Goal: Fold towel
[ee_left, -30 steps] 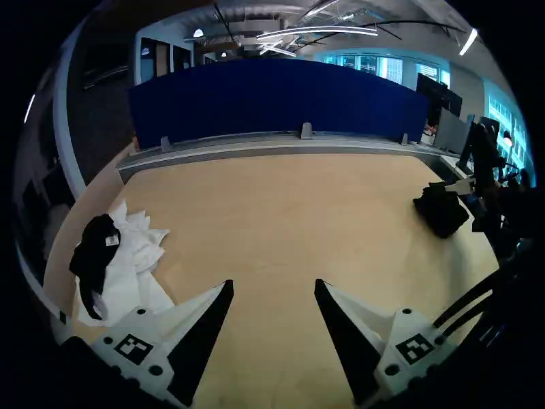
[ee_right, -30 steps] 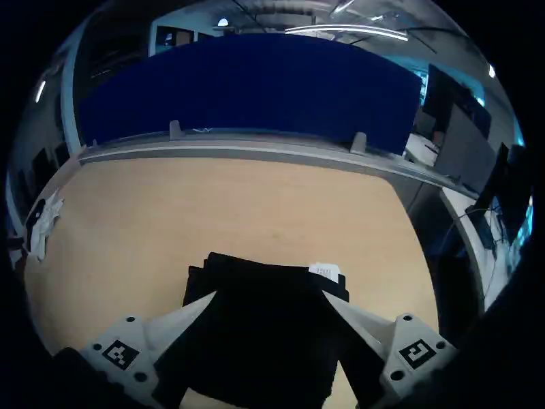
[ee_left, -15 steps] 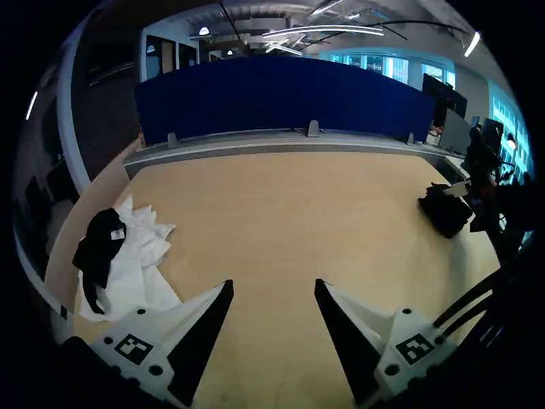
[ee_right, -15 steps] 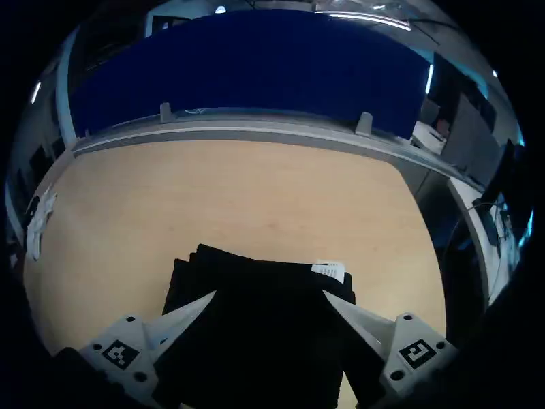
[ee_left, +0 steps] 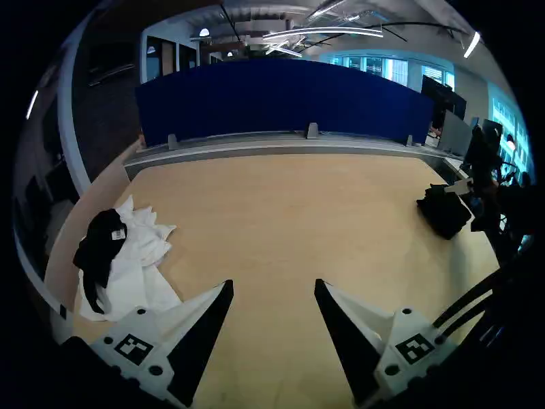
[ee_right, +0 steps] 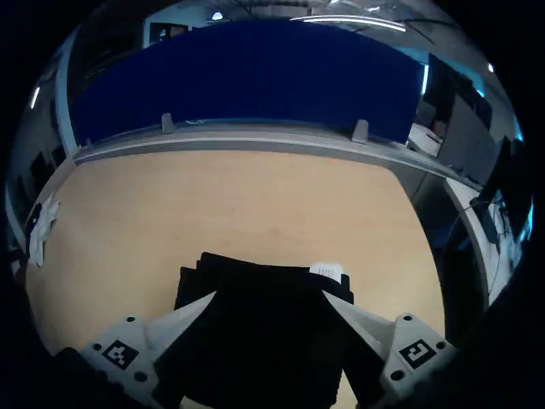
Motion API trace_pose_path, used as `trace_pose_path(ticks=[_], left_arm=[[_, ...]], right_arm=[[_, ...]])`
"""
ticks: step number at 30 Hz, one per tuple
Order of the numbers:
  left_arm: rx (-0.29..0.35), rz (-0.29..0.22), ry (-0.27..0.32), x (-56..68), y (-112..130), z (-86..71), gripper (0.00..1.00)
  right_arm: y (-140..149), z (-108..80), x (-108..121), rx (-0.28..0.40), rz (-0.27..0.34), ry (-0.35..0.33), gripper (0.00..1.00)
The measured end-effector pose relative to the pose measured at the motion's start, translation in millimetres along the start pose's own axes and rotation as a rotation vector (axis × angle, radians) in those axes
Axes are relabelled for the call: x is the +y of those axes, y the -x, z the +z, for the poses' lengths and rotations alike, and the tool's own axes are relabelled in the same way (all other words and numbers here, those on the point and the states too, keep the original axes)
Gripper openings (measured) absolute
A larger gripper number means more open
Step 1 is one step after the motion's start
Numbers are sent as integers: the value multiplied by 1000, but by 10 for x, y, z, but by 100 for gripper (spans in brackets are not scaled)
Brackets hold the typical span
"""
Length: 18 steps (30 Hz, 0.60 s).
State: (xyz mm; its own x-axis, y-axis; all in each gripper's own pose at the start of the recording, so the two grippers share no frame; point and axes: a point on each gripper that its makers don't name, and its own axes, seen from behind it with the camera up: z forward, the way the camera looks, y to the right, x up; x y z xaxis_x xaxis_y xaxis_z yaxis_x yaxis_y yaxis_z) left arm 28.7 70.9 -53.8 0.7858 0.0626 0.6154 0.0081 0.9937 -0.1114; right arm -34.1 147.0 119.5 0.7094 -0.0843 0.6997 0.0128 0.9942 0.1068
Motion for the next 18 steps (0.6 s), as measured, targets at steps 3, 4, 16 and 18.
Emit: trace_pose_path(ticks=[3,4,16,18], left_arm=[[4,-7,1,-20,-10,-13,88],[5,-9,2,-26,-10,-17,88],[24,1,15,-73,-47,-74,88],[29,3,18,-78,-64,-85,88]], right_arm=[[-54,-107,-6,28,13,3,100],[-56,-134,-4,32,16,5,100],[67,-592,-166,77,16,13,100],[114,-693,-217,86,17,14,100]])
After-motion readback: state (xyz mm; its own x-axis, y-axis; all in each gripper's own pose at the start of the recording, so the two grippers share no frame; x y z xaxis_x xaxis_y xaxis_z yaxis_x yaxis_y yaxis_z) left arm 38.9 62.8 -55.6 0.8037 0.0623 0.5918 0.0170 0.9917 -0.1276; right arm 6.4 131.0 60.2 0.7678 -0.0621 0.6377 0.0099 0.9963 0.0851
